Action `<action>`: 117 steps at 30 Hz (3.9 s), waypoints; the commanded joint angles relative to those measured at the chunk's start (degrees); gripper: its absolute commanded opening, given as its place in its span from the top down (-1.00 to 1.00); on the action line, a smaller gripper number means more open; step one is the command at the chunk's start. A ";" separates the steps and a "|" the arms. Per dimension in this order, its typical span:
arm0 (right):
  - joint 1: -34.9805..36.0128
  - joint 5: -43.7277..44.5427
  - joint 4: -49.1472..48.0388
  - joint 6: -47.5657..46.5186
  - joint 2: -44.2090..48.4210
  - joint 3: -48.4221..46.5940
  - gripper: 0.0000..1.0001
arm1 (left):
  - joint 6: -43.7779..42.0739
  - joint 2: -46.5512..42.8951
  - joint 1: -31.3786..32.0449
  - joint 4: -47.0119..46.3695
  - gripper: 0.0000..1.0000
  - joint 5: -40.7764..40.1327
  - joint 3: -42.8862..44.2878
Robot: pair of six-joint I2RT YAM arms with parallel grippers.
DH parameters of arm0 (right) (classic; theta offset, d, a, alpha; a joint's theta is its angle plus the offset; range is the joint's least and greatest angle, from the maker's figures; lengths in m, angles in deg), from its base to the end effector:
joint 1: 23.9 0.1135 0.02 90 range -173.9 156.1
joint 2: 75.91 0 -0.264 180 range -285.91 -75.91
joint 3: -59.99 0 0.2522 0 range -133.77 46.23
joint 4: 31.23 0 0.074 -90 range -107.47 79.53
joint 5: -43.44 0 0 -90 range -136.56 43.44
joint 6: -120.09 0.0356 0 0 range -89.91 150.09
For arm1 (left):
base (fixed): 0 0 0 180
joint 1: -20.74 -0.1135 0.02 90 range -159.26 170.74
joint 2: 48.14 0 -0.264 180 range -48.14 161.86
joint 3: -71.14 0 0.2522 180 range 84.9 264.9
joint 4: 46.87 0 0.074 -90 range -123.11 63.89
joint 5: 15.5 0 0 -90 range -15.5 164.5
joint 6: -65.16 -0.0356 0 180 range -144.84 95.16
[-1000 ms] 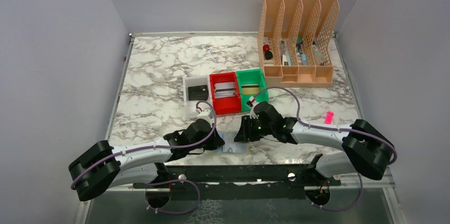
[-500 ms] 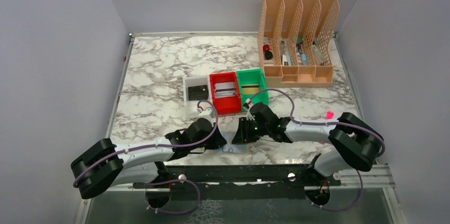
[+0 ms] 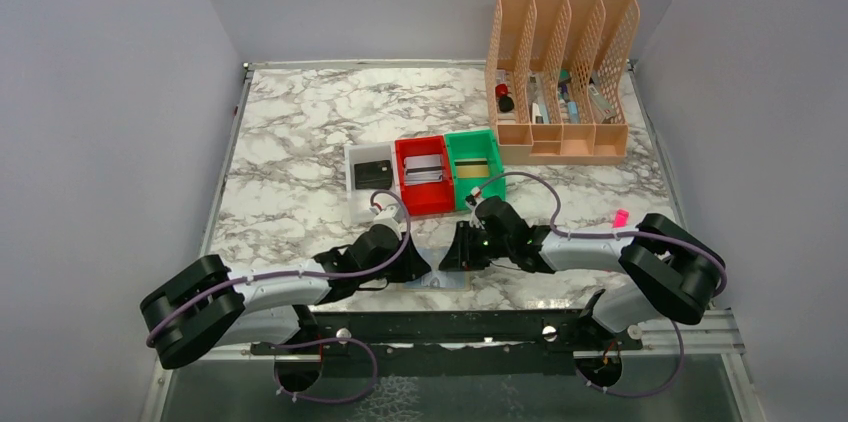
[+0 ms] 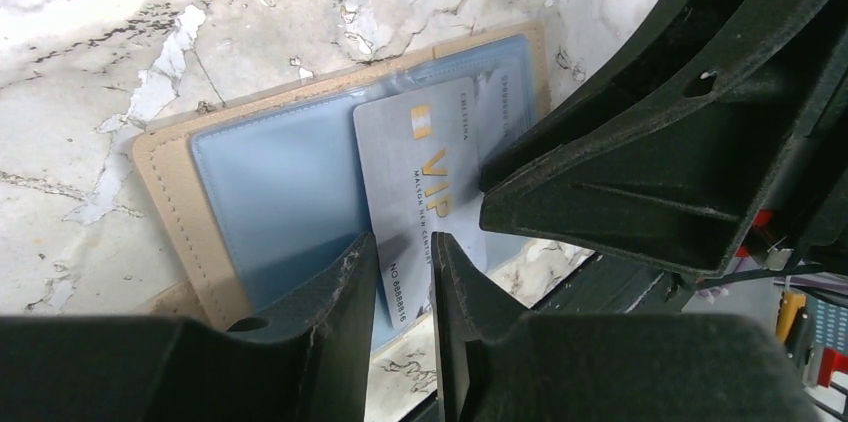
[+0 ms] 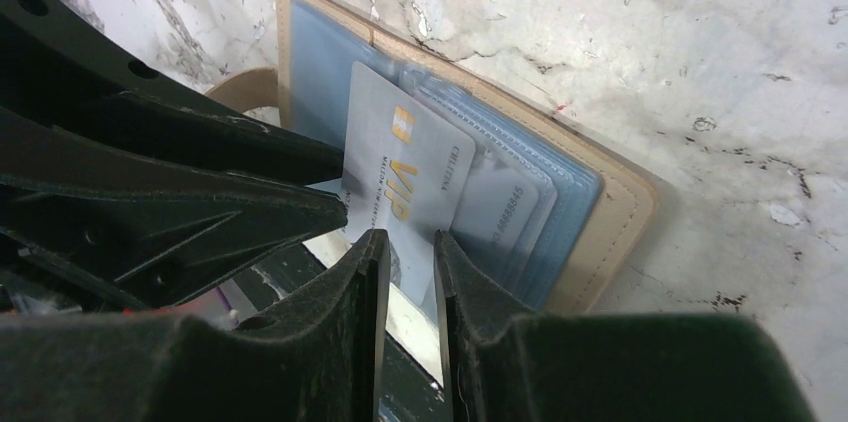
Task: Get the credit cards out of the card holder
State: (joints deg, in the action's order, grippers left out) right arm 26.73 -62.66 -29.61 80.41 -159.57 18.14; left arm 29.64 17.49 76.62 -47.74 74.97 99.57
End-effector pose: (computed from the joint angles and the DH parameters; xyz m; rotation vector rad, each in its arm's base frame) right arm 0.1556 0.2053 0.1334 -0.1661 2.6127 1.1026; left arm 0.1121 -0.1659 0.1366 0.0346 2.4233 -1.0122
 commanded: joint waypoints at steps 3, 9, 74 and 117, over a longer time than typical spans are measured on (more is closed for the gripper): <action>0.27 3.43 3.70 -0.15 -2.06 2.19 0.43 | 2.58 0.94 0.29 -6.90 0.38 3.08 -0.14; 0.26 4.04 3.49 0.55 -2.43 2.30 0.44 | 4.20 3.32 0.33 -4.34 0.15 -0.93 -2.73; 0.28 6.06 4.02 2.38 -1.82 2.25 0.49 | -2.36 0.80 0.29 -5.60 0.70 3.88 -1.04; 0.26 -1.14 3.71 -5.33 8.47 -1.28 0.42 | -4.04 -12.59 0.30 12.27 1.00 -5.53 0.72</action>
State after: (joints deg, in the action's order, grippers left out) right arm 26.99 -57.41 -21.31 77.51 -151.48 18.18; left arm 26.66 5.66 76.75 -37.60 71.30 98.74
